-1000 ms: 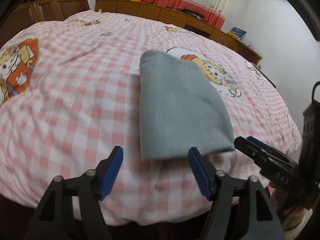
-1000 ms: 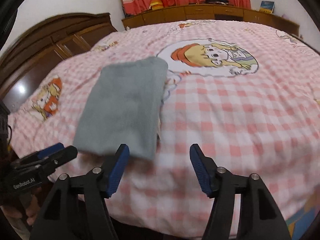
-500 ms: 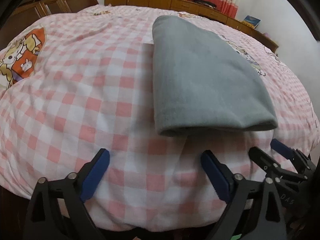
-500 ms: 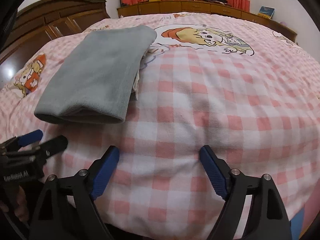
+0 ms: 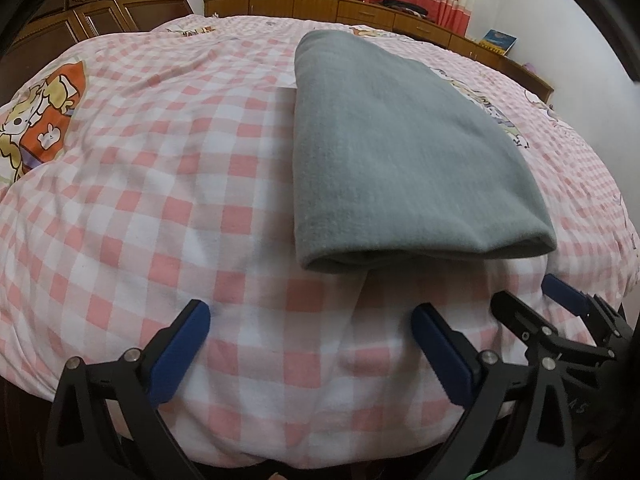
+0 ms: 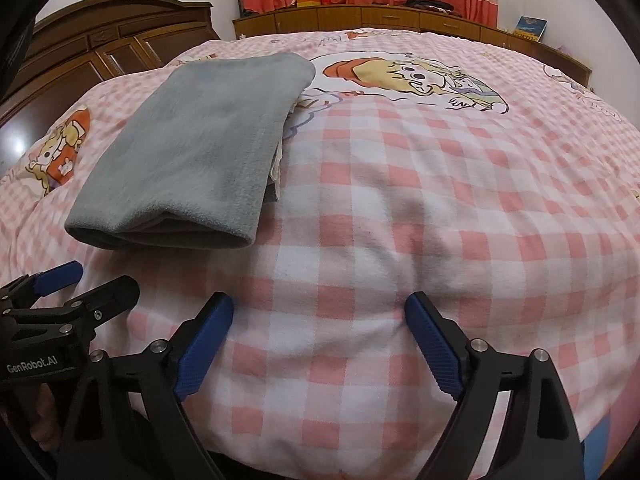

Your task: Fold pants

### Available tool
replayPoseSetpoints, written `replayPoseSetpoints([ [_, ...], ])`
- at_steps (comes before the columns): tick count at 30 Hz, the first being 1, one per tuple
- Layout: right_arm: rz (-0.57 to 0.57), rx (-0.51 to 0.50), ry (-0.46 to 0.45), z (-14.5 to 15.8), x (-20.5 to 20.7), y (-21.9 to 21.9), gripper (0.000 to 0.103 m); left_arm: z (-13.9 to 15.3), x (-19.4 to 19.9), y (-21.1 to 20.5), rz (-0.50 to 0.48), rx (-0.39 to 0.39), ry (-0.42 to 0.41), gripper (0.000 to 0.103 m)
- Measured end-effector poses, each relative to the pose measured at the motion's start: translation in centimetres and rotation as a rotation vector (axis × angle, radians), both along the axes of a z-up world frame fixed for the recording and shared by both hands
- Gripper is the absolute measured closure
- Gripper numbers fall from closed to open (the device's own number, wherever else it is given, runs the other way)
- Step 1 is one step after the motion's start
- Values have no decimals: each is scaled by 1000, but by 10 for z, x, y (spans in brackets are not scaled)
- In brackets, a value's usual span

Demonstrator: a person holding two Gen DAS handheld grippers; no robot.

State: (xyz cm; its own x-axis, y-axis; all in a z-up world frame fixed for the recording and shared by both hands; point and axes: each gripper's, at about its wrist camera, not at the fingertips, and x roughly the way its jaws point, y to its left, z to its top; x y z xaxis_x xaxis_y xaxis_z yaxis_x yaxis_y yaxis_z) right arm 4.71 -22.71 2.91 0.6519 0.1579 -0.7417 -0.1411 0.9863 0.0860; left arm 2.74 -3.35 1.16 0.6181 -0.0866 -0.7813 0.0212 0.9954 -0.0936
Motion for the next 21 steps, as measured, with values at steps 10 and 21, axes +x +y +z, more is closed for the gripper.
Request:
replayPoseSetpoints([
  [10,2,3,1,0,1,0,12,1,2,0,0,8,8,0],
  [21,1,5,0,0,0,0,12,1,2,0,1,6,9,0],
])
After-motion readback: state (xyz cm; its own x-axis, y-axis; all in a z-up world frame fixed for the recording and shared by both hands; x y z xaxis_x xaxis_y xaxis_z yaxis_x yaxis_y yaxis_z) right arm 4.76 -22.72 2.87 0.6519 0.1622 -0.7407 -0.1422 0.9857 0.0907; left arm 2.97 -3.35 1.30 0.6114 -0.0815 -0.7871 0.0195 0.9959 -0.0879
